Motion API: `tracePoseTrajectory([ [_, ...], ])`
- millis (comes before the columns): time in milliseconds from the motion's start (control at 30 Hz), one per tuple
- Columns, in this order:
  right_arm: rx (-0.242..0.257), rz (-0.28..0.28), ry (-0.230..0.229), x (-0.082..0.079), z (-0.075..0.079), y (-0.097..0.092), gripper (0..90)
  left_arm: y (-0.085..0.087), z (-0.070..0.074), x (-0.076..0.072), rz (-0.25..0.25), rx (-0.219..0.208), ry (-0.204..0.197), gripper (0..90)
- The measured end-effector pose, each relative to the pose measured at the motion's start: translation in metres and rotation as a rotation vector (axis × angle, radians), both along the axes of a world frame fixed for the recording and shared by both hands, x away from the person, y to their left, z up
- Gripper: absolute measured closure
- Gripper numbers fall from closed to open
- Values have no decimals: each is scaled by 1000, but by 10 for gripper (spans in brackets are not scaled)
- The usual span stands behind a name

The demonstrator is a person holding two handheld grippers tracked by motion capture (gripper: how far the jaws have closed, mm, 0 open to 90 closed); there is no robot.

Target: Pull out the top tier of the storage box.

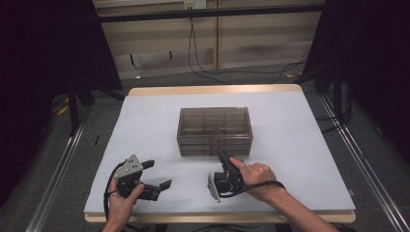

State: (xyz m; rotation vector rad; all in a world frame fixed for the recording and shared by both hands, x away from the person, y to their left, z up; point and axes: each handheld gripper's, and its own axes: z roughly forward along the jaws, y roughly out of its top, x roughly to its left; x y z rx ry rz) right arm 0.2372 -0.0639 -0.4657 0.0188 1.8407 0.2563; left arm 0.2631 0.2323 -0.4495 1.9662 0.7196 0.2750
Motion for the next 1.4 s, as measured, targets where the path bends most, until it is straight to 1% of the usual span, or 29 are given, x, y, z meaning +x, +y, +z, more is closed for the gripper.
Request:
tracePoseTrajectory([
  [33,3,-14,2,1,-1,1,772,0,0,0,1,2,0,31],
  [67,-7,-8,-11,3,0,2,772,0,0,-1,2,1,1,31],
  [133,0,-38,-4,6,0,3,772,0,0,-1,1,2,-4,31],
  [200,0,-34,-19,8,1,3,771,0,0,0,0,-2,0,31],
  [233,2,-50,-11,8,0,4,772,0,0,0,0,4,-6,31],
  [300,-10,-34,-32,10,1,5,771,0,0,0,0,3,-6,31],
  [333,-7,-42,-38,11,0,6,771,0,0,0,0,5,0,31],
  [367,1,-60,-32,10,-1,7,771,-1,0,0,-2,1,5,31],
  [400,-8,-44,-45,13,-1,8,772,0,0,0,-3,9,3,31],
  [433,-6,-60,-41,14,-2,8,772,-1,0,0,-2,10,1,31],
  [533,-8,-66,-34,17,-3,9,772,0,0,0,-3,4,-2,31],
  [567,-11,-63,-43,18,-4,9,772,0,0,0,-2,2,-3,31],
  [633,-10,-75,-38,20,-5,10,772,0,0,0,-1,-1,-4,31],
  [667,8,-91,-37,20,-6,10,773,0,0,0,0,-2,-4,31],
  [700,2,-85,-34,21,-5,10,777,0,0,0,-1,-1,-4,32],
  [733,11,-90,-32,22,-6,11,778,0,0,0,0,0,-6,31],
  [767,8,-93,-34,22,-6,11,779,0,0,0,2,-3,-5,31],
  [833,-2,-93,-28,23,-8,12,759,0,0,0,0,-4,-4,31],
  [900,-5,-101,-38,21,-10,13,775,0,0,0,-1,-1,-5,31],
  [933,-23,-73,-51,22,-8,13,784,0,0,0,-1,-3,-4,31],
  [967,-25,-74,-53,22,-7,14,792,0,0,0,-1,-2,-5,31],
  [1067,-18,-82,-62,23,-9,15,798,0,0,0,0,-1,-4,31],
  [1100,-24,-88,-63,24,-9,15,803,0,0,0,-1,-2,-4,31],
  [1167,5,-113,-51,24,-11,14,806,0,0,0,1,-5,-5,31],
  [1200,-18,-89,-67,27,-9,13,807,1,0,0,1,-4,-5,31],
  [1233,-13,-87,-66,27,-10,13,807,1,0,0,0,-2,-4,31],
  [1267,-1,-103,-64,26,-12,14,808,1,0,0,-1,-1,-3,31],
  [1333,-30,-84,-82,27,-11,14,807,1,1,0,1,-6,-2,31],
  [1400,-31,-87,-88,27,-12,15,808,3,1,0,4,-4,-6,31],
])
